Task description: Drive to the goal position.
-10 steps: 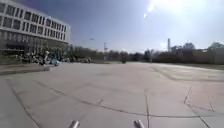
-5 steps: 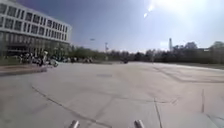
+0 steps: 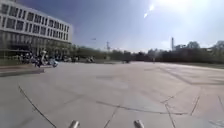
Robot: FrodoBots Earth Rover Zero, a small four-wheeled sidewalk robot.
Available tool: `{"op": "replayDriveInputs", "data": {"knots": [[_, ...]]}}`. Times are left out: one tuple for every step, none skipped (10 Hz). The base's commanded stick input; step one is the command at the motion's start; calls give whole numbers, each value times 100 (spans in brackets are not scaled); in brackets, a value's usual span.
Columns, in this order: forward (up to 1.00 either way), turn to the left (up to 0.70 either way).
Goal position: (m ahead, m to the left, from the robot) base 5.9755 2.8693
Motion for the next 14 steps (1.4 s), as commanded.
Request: {"op": "replayDriveInputs", "data": {"knots": [[70,0],[75,0],[85,0],[85,0],[85,0],[85,0],[85,0],[85,0],[85,0],[85,0],[0,0],[0,0],[0,0],[0,0]]}}
